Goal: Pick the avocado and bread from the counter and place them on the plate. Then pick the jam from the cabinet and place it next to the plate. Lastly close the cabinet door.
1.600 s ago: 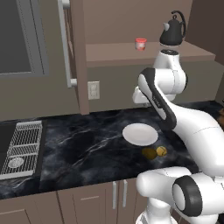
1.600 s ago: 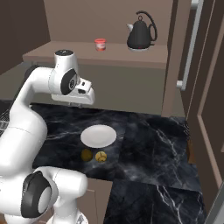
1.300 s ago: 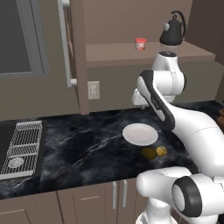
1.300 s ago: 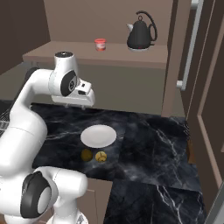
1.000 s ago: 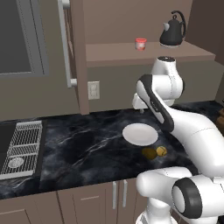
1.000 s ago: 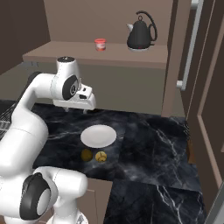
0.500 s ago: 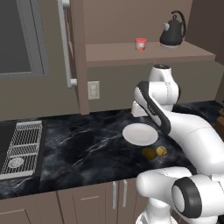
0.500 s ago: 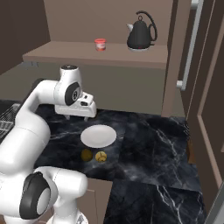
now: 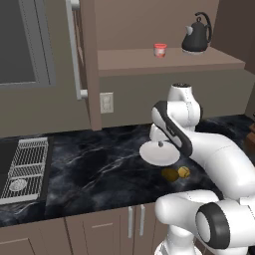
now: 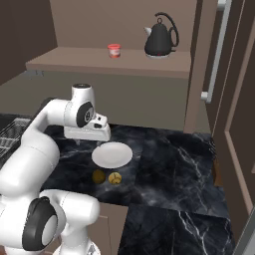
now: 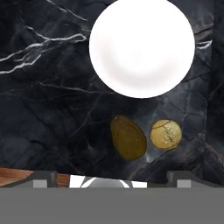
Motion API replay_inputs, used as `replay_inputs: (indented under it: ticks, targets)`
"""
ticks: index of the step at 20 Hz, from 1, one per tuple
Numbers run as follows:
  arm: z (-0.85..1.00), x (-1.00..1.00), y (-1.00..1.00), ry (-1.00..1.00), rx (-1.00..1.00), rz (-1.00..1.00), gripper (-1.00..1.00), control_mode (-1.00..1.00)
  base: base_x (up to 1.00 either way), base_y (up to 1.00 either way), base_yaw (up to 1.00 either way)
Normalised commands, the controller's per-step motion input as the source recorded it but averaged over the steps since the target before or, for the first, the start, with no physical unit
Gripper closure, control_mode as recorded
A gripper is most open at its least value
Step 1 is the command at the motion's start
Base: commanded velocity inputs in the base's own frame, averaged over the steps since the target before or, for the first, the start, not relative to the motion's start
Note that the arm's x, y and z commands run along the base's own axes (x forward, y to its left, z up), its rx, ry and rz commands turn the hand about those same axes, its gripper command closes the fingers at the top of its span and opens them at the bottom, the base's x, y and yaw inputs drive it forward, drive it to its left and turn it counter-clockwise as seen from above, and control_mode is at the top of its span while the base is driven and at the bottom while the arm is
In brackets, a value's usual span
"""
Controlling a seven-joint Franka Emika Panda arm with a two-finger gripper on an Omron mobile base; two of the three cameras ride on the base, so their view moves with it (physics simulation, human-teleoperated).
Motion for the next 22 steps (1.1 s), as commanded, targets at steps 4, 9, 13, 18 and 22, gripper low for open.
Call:
replay_inputs:
  ticks: [4, 9, 13, 18, 22]
  targets:
    - [-0.40, 0.00, -0.08, 0.03, -0.02, 0.14, -1.00, -1.00, 0.00, 0.00, 0.00]
    - [-0.38, 0.00, -0.05, 0.04, -0.01, 0.14, -1.00, -1.00, 0.00, 0.00, 0.00]
    - [-0.27, 0.00, 0.00, 0.03, 0.00, 0.08, -1.00, -1.00, 0.00, 0.00, 0.00]
    - [-0.21, 0.00, 0.00, 0.00, 0.00, 0.05, -1.00, -1.00, 0.00, 0.00, 0.00]
    - [-0.23, 0.00, 0.00, 0.00, 0.00, 0.05, -1.00, -1.00, 0.00, 0.00, 0.00]
